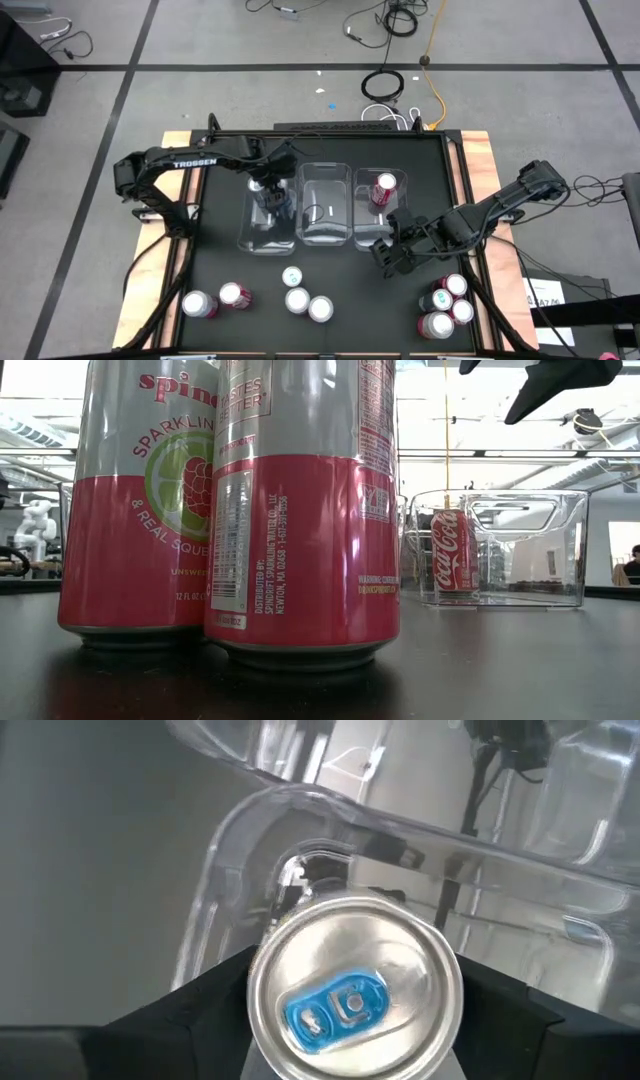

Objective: Sort soda cans
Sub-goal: Put the bottom left blue soda can into the left transparent bin, then put the bottom right red soda can into the right transparent bin

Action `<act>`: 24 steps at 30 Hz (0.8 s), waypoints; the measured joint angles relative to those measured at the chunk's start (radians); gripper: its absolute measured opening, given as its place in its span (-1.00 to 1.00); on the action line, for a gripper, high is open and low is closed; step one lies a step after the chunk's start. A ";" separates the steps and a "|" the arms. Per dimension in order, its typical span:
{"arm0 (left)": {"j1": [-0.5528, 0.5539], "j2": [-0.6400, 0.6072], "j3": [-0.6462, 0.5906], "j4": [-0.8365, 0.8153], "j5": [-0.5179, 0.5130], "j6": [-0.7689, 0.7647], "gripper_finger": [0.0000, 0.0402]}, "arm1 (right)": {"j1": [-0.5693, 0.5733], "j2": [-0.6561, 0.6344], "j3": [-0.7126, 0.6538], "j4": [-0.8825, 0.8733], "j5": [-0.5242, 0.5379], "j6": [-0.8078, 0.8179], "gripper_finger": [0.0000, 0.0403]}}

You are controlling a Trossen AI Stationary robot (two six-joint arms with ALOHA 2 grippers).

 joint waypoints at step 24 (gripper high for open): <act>0.000 0.000 0.192 -0.210 -0.002 -0.117 0.62 | 0.000 0.000 0.000 0.000 -0.002 -0.046 0.76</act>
